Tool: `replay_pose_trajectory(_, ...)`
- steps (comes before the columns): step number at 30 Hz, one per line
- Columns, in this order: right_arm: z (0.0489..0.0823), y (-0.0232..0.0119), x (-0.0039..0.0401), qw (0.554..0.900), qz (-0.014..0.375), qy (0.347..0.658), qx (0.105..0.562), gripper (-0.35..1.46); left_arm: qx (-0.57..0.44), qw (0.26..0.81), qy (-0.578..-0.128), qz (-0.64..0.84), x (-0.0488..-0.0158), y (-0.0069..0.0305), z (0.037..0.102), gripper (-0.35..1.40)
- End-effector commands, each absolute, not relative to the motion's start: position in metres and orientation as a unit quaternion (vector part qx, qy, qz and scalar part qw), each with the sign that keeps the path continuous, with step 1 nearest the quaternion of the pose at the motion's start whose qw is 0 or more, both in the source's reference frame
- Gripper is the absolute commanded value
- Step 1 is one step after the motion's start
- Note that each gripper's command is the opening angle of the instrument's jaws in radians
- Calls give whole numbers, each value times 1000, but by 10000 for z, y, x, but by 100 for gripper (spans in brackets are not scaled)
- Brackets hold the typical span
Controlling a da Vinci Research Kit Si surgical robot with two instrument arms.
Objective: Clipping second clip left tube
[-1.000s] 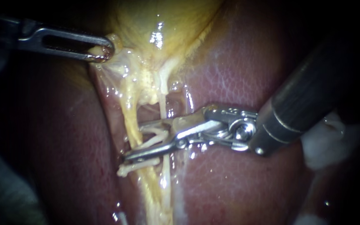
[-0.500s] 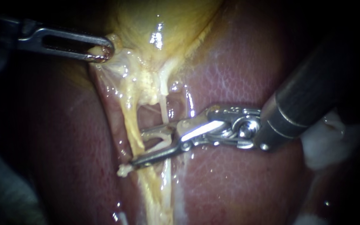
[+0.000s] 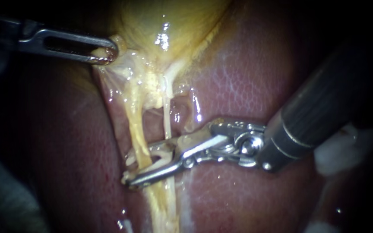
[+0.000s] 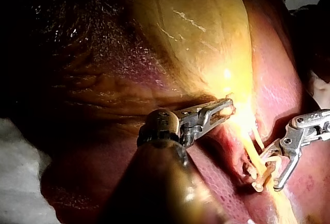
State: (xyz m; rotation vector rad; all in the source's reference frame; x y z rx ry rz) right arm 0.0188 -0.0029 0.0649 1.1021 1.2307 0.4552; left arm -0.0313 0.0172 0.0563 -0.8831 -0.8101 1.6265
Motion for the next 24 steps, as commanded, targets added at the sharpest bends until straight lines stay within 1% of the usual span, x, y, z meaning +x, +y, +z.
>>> replay_pose_trajectory(1,649,-29,188,650,198,547,489,48,-370,532,-340,682,-313,172,563,-35)
replay_pose_trajectory(10,649,-30,182,600,166,581,525,46,-370,532,-340,682,-314,172,564,-35)
replay_pose_trajectory(14,647,-32,179,587,154,586,537,45,-370,532,-340,682,-314,172,564,-35)
replay_pose_trajectory(20,644,-32,176,562,152,603,546,45,-370,532,-339,682,-314,172,564,-35)
replay_pose_trajectory(24,641,-32,175,560,151,603,547,44,-370,532,-339,682,-314,172,564,-35)
